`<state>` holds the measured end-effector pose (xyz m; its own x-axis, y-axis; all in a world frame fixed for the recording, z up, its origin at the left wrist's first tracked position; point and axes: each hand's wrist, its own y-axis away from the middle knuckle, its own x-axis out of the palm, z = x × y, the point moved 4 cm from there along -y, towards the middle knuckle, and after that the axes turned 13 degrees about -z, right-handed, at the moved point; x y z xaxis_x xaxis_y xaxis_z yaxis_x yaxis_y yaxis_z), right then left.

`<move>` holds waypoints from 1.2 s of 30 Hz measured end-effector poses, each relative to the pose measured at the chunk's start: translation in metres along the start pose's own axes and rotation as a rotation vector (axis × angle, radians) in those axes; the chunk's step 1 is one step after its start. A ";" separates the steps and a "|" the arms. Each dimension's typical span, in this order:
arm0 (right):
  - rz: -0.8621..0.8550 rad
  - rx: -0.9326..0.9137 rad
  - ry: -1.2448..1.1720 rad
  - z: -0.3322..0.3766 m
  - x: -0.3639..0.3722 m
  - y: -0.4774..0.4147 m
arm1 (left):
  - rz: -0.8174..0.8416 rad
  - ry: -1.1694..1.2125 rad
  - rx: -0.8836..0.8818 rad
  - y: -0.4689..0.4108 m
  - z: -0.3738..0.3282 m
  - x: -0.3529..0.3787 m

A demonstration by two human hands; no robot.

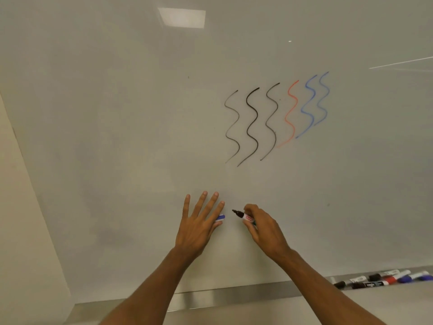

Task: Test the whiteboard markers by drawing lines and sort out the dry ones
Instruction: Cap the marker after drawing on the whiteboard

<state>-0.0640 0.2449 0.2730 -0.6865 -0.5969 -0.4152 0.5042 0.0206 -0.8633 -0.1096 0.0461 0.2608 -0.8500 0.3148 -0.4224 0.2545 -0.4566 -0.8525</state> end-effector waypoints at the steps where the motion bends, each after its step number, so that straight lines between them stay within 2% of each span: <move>1: 0.014 -0.017 0.030 -0.007 -0.002 0.008 | 0.028 0.010 -0.004 0.005 -0.007 0.004; 5: 0.076 -0.114 0.100 -0.022 -0.019 0.026 | 0.108 0.054 -0.007 0.015 -0.043 0.015; 14: 0.094 -0.102 0.145 -0.061 -0.069 0.068 | 0.155 0.125 0.078 0.001 -0.133 0.025; 28: 0.146 0.133 0.199 -0.148 -0.233 0.168 | 0.382 0.357 0.176 -0.034 -0.348 0.008; 36: 0.183 0.340 0.355 -0.201 -0.349 0.228 | 0.467 0.478 0.286 -0.065 -0.489 -0.001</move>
<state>0.1852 0.6187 0.1635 -0.6764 -0.2985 -0.6734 0.7340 -0.1977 -0.6497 0.1004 0.4822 0.1663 -0.3715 0.3332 -0.8666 0.3556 -0.8112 -0.4643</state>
